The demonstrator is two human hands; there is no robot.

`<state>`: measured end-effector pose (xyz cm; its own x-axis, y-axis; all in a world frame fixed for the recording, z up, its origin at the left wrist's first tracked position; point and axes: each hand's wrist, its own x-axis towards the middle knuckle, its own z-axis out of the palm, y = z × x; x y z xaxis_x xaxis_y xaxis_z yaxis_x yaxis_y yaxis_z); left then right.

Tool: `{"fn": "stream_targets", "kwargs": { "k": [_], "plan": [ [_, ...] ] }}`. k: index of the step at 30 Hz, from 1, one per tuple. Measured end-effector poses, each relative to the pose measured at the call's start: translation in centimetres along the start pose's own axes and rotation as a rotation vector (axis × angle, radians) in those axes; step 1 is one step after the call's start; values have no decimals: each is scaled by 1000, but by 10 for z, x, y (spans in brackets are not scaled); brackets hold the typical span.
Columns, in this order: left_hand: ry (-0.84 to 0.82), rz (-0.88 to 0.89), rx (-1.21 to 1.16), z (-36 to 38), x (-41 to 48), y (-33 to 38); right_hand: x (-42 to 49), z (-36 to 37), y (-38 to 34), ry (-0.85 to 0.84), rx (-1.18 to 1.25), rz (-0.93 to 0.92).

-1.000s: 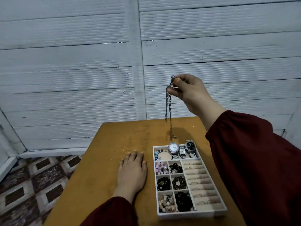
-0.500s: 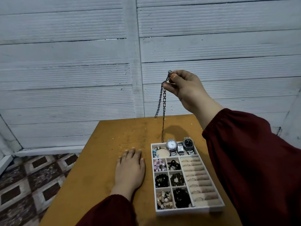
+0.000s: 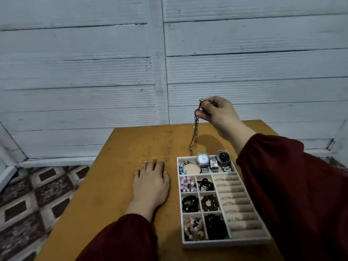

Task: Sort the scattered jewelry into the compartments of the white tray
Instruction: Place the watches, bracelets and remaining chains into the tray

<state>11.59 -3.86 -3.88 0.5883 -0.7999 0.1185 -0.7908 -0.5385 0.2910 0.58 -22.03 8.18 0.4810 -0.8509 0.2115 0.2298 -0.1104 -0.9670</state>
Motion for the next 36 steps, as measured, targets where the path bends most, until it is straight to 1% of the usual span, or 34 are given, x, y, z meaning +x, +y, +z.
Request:
{"fn": "stream_targets", "kwargs": {
  "k": [4, 6, 9, 11, 14, 19, 21, 26, 30, 36],
  "plan": [
    [11, 3, 4, 1, 0, -1, 3, -4, 16, 16, -156, 27],
    [17, 2, 7, 2, 1, -1, 4, -5, 26, 19, -278, 45],
    [21, -2, 0, 3, 2, -1, 2, -6, 37, 24, -611, 41],
    [23, -4, -4, 3, 3, -1, 0, -5, 42, 6, -793, 17],
    [30, -3, -4, 3, 3, -2, 0, -3, 49, -89, -994, 2],
    [30, -7, -11, 4, 3, -2, 1, 2, 59, -322, -1265, -12],
    [35, -6, -7, 4, 3, -2, 5, 4, 64, -374, -1321, 6],
    [46, -5, -2, 5, 3, -2, 15, 12, 77, -429, -1425, 33],
    [48, -3, -7, 5, 3, -2, 21, 17, 81, -405, -1485, 44],
    [46, -5, -13, 6, 3, -3, 24, 23, 83, -387, -1490, 48]
  ]
}}
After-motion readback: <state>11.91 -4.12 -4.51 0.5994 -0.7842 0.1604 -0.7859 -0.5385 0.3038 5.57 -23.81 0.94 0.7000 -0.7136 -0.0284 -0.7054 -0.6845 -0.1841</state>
